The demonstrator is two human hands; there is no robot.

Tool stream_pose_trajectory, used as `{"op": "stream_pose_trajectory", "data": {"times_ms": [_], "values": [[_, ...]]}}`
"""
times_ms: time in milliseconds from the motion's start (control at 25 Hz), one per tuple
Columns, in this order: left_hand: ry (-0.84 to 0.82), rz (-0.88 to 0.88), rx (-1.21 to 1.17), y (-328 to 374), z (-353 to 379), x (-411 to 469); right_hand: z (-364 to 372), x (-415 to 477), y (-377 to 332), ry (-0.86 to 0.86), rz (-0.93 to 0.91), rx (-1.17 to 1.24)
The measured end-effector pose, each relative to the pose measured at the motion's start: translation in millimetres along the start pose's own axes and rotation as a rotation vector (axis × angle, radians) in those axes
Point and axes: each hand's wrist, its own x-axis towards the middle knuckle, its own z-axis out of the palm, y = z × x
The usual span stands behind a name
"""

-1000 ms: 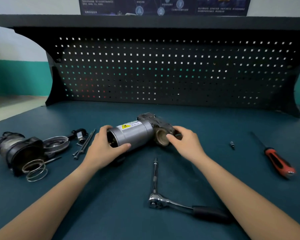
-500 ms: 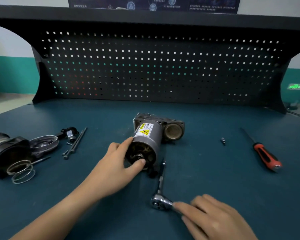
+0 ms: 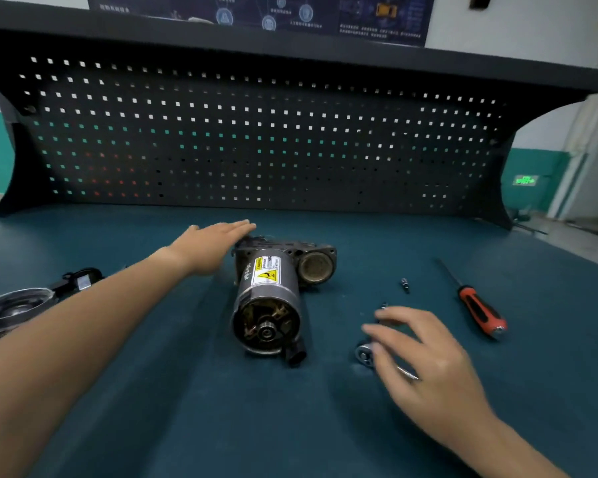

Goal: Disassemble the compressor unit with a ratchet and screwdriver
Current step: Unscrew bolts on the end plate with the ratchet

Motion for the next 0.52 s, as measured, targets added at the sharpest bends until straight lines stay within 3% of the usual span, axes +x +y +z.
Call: {"op": "stream_pose_trajectory", "data": {"times_ms": [80, 160, 240, 280, 400, 520], "values": [[-0.045, -0.022, -0.071, -1, 3, 15, 17, 23, -36, -0.039, -0.169, 0.090], [-0.065, -0.025, -0.194, -1, 5, 23, 39, 44, -70, -0.329, -0.188, 0.137], [-0.055, -0.022, -0.226, -2, 7, 25, 60, 57, -89, -0.621, -0.096, -0.013], [-0.047, -0.027, -0.215, -2, 8, 25, 69, 57, -90, -0.653, -0.116, -0.139], [-0.046, -0.058, -0.159, -10, 4, 21, 69, 53, -85, -0.602, -0.216, -0.449], [-0.030, -0.071, -0.121, -24, 1, 13, 56, 52, -83, -0.386, -0.257, -0.308]]}}
